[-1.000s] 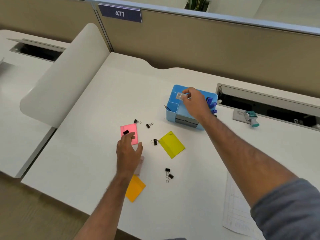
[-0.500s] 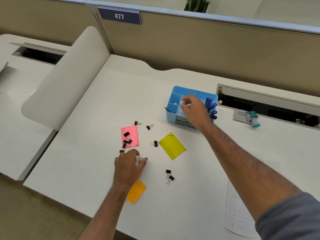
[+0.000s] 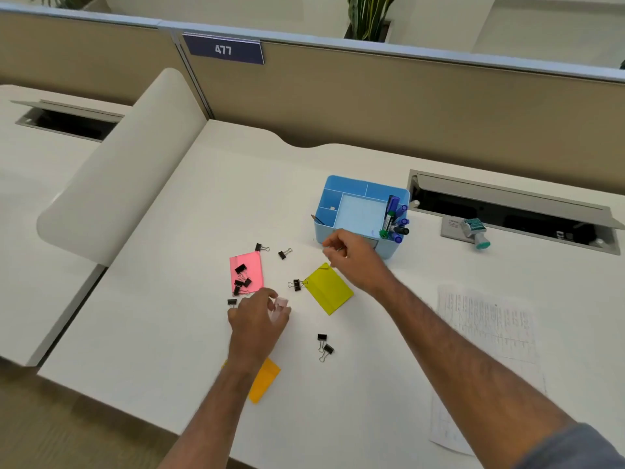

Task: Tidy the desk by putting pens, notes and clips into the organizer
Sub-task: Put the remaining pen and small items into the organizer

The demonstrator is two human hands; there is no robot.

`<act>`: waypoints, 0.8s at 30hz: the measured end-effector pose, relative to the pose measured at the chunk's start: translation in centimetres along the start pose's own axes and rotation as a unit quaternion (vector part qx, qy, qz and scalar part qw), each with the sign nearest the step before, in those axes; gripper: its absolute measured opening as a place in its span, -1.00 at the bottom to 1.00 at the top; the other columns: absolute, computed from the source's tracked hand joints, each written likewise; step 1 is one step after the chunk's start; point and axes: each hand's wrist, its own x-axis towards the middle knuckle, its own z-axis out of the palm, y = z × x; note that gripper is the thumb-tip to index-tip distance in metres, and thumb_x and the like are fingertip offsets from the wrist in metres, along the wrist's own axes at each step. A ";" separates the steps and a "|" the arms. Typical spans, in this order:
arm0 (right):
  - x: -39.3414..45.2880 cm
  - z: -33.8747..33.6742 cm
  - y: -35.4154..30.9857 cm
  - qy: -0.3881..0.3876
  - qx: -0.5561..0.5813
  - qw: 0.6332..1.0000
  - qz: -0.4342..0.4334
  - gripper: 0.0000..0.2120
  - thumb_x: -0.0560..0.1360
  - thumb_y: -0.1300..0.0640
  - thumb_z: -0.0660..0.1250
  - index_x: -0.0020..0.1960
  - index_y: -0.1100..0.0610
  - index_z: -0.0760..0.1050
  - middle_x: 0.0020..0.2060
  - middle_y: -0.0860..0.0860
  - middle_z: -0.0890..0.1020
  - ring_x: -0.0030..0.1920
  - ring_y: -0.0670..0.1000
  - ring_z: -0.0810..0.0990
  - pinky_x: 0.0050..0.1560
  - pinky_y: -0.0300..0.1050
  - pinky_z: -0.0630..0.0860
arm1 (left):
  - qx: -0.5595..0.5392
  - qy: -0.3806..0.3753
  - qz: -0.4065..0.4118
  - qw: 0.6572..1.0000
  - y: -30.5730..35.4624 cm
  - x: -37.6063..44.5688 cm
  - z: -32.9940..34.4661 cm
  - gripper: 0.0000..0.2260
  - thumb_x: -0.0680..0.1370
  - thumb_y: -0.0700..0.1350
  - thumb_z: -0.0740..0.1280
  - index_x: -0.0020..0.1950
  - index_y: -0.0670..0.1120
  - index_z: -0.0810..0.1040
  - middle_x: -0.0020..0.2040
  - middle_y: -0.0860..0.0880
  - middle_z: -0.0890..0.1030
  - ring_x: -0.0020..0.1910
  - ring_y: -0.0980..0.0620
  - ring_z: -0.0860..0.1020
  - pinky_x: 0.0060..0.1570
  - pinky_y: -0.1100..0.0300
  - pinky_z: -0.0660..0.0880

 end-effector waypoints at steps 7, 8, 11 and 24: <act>-1.7 1.1 -0.7 -0.097 0.031 0.994 0.034 -0.77 0.60 -0.13 0.39 0.08 0.01 0.62 -0.07 -0.04 0.73 -0.12 -0.11 0.74 -0.30 -0.30 0.50 | -0.075 0.059 0.069 0.993 4.8 1.6 -0.8 -0.64 0.47 0.25 0.47 0.14 0.16 0.45 -0.13 0.23 0.59 -0.10 0.17 0.51 0.03 0.08 0.24; -1.8 1.2 -0.9 -0.100 0.050 0.993 0.036 -0.78 0.59 -0.13 0.39 0.08 0.01 0.62 -0.08 -0.04 0.74 -0.12 -0.12 0.74 -0.35 -0.36 0.47 | -0.087 0.067 0.071 0.991 5.5 1.8 -0.9 -0.61 0.47 0.26 0.47 0.16 0.16 0.43 -0.13 0.24 0.59 -0.10 0.19 0.51 0.01 0.11 0.22; -2.1 0.9 -1.2 -0.077 0.077 0.993 0.036 -0.82 0.56 -0.10 0.44 0.07 -0.02 0.64 -0.09 -0.05 0.74 -0.15 -0.14 0.70 -0.37 -0.33 0.48 | -0.110 0.086 0.086 0.986 7.5 2.2 -0.9 -0.57 0.46 0.23 0.49 0.19 0.14 0.40 -0.12 0.25 0.59 -0.11 0.19 0.52 0.00 0.13 0.22; 3.5 -6.4 -2.5 0.095 -0.006 0.995 -0.037 -0.88 0.65 0.05 0.37 0.13 0.07 0.57 0.03 -0.02 0.64 -0.03 -0.06 0.66 -0.34 -0.27 0.61 | -0.100 0.031 0.080 0.991 5.9 2.4 1.3 -0.63 0.47 0.22 0.49 0.14 0.11 0.48 0.08 0.25 0.52 0.04 0.15 0.42 0.13 0.06 0.32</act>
